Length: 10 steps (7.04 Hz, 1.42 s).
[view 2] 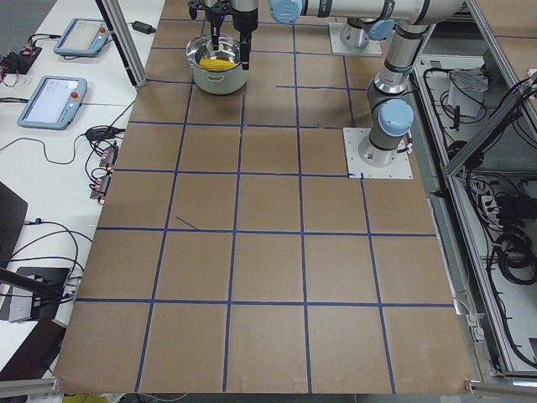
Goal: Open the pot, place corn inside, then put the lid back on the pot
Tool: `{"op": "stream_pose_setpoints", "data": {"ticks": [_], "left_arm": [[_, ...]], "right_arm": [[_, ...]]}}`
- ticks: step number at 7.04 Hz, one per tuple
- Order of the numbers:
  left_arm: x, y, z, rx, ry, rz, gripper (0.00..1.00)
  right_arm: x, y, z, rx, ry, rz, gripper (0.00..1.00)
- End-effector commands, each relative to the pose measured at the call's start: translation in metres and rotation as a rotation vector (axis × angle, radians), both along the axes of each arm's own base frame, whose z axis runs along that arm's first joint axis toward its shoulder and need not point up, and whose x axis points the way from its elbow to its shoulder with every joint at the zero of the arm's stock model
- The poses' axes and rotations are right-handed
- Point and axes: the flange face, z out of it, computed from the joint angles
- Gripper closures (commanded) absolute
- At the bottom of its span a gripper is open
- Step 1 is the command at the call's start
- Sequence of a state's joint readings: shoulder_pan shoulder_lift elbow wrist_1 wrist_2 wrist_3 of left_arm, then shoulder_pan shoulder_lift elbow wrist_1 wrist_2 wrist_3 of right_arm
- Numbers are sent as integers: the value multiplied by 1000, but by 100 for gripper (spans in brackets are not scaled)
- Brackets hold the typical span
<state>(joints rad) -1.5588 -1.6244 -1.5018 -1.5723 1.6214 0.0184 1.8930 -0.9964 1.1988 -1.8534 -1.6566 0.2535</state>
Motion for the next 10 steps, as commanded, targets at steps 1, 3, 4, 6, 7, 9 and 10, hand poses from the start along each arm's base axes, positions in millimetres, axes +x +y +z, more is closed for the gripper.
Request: {"op": "stream_pose_setpoints", "data": {"ticks": [1, 3, 4, 6, 7, 9, 10], "left_arm": [[0, 0, 0, 0, 0, 0, 0], [0, 0, 0, 0, 0, 0, 0], [0, 0, 0, 0, 0, 0, 0], [0, 0, 0, 0, 0, 0, 0], [0, 0, 0, 0, 0, 0, 0], [0, 0, 0, 0, 0, 0, 0], [0, 0, 0, 0, 0, 0, 0]], "right_arm": [[-1, 1, -3, 9, 3, -1, 95], [-1, 3, -1, 27, 7, -1, 95], [-1, 4, -3, 39, 10, 0, 95], [0, 4, -3, 45, 2, -1, 95], [0, 3, -2, 44, 0, 0, 95], [-13, -12, 9, 15, -15, -13, 1], [-37, -28, 30, 12, -49, -43, 0]]}}
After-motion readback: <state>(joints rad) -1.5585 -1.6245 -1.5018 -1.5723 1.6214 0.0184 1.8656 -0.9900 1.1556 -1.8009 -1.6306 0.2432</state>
